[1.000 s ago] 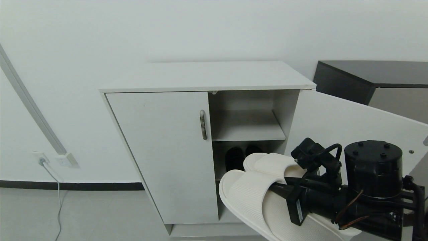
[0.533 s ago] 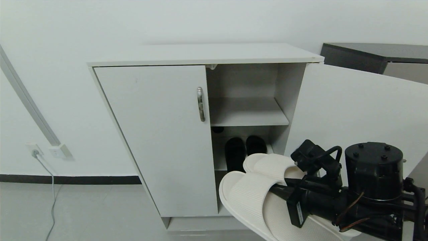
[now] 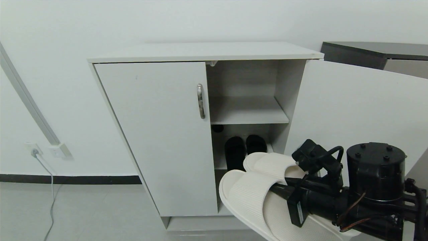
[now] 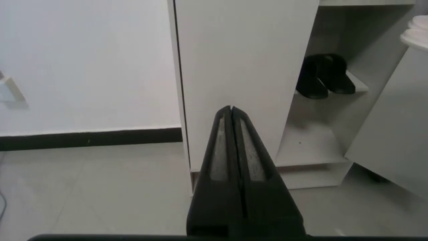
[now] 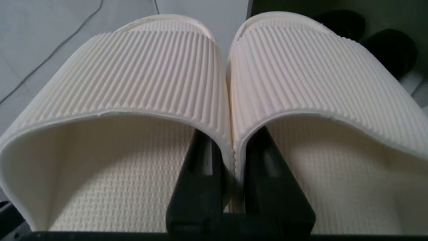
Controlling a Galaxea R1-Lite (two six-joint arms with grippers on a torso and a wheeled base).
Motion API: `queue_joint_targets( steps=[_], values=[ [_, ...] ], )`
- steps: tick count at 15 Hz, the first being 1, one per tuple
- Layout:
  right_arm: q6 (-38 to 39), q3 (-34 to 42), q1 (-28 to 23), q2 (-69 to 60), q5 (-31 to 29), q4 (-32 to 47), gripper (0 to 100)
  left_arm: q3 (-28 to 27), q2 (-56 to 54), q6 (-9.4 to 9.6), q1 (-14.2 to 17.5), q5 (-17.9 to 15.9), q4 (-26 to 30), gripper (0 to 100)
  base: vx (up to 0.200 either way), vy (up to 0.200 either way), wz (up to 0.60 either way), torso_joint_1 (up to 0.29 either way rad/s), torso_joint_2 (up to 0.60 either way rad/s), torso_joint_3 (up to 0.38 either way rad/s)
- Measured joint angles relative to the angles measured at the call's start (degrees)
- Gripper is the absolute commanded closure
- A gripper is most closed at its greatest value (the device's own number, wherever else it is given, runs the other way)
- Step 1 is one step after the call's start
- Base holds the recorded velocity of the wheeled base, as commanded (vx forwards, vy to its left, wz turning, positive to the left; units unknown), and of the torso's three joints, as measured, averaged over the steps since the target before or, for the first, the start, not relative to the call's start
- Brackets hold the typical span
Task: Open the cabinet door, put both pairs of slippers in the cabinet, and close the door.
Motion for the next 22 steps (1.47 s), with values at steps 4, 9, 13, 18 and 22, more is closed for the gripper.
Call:
queue_joint_targets(
  steps=[4,9,13,18,22],
  values=[
    [-0.16,0.39,0.07,1.68,-1.82,-4.23,100,0.00,0.00,0.00,0.00,0.02,0.06,100,0.000,0.000,0.00,-0.001,0.05,0.034],
    [7.85,-7.75,5.62,10.36,-25.03,-6.34,100,0.00,0.00,0.06,0.00,0.00,0.09,100,0.000,0.000,0.00,0.000,0.00,0.000],
    [12.31,-19.65,7.88,20.30,-44.82,-3.55,100,0.00,0.00,0.06,0.00,0.00,0.09,100,0.000,0.000,0.00,0.000,0.00,0.000],
    [10.31,-31.87,7.41,24.20,-51.30,4.17,100,0.00,0.00,0.06,0.00,0.00,0.06,100,0.000,0.000,0.00,0.000,0.00,0.000],
    [5.94,-38.12,4.95,24.23,-51.85,4.58,100,0.00,0.00,0.06,0.00,0.02,0.09,100,0.000,0.000,0.00,0.000,0.00,0.000]
  ],
)
